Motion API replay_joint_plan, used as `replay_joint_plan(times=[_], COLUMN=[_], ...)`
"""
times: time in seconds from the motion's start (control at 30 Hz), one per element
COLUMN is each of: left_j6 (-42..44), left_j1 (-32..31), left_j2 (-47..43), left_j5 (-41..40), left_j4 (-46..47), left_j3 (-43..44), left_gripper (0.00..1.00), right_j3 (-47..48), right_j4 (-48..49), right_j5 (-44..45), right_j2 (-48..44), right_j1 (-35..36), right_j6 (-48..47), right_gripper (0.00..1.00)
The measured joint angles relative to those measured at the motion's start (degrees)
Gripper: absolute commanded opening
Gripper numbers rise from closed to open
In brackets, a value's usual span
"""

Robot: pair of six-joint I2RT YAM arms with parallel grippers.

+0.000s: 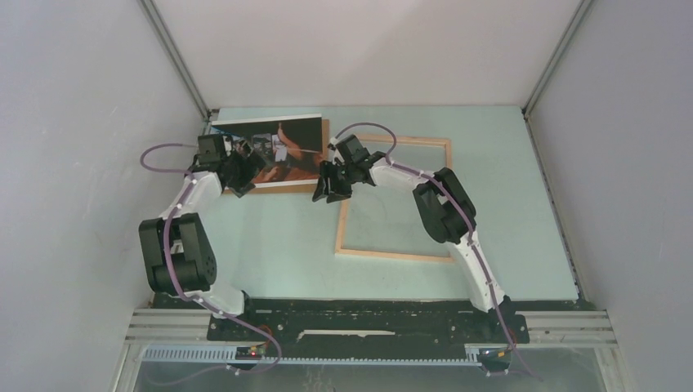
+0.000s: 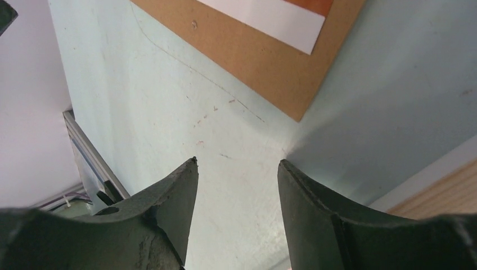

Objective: Put the photo into the frame

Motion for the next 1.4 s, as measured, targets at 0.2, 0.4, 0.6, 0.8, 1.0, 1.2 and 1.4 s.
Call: replay_joint_plan(times=[0.2, 0.4, 0.6, 0.8, 1.0, 1.2, 1.4], left_j6=[-5.4, -11.5, -14.2, -7.3, 4.0, 14.2, 19.9], left_j1=[-2.8, -3.4, -2.9, 1.8, 7.7, 10.8, 12.2], left_j2=[2.0, 4.2, 12.1, 17.8, 19.2, 26.0, 27.8], left_j5=[-0.9, -1.6, -2.7, -6.3, -14.5, -20.9, -23.3], left_j4=[2.1, 4.6, 2.9, -1.5, -3.1, -5.9, -9.7], left_j3=[-0.6, -1.0, 2.8, 14.8, 22.7, 28.6, 28.9], left_gripper=[1.00, 1.00, 0.99, 0.98, 0.99, 1.00, 1.00], right_j3=[-2.0, -13.6, -4.8, 4.6, 11.1, 11.9, 13.4], right_j4=[-2.9, -4.4, -3.2, 3.9, 6.8, 6.7, 5.8], right_j5=[3.7, 12.7, 9.8, 4.5, 1.9, 1.9, -0.5], right_j2=[-2.2, -11.2, -5.2, 2.9, 8.1, 8.4, 8.4], right_j1=[-0.7, -3.0, -5.6, -7.0, -6.9, -5.7, -4.6], right_j6=[-1.2, -3.1, -1.9, 3.5, 7.9, 7.3, 4.0], right_gripper=[0.63, 0.65, 0.67, 0.67, 0.67, 0.59, 0.55])
